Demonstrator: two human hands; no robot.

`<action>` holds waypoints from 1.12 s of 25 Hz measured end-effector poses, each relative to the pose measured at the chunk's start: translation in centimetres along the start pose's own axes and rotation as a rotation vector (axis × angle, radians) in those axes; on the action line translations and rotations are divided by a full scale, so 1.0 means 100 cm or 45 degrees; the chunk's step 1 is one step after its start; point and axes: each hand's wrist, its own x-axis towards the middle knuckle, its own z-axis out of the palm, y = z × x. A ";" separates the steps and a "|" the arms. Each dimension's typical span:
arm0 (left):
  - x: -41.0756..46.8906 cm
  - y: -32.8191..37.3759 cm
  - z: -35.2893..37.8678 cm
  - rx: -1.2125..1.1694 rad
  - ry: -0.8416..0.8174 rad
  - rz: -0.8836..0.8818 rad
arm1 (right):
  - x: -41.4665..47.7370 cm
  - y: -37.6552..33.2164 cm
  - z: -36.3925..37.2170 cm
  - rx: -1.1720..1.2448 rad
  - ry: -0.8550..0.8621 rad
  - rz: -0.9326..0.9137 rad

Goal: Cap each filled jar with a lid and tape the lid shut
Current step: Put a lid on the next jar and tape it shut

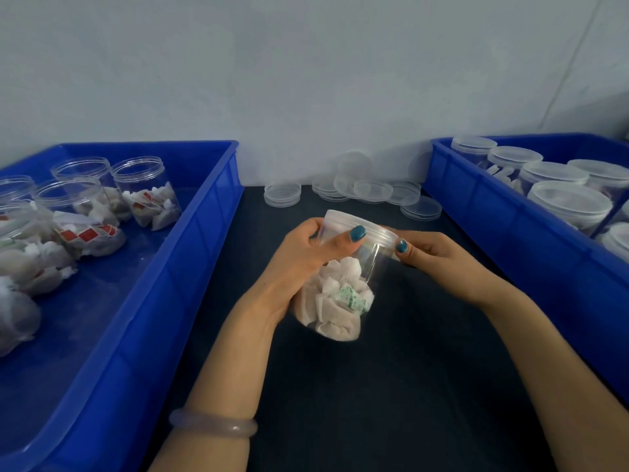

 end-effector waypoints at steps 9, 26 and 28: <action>-0.001 -0.005 0.003 0.216 0.149 0.272 | -0.003 -0.006 0.004 -0.049 0.061 -0.027; 0.002 -0.002 0.006 0.315 0.342 0.163 | -0.004 -0.004 0.005 -0.329 0.180 -0.049; 0.002 0.001 0.005 0.225 0.292 0.130 | -0.003 -0.005 0.003 -0.398 0.211 -0.038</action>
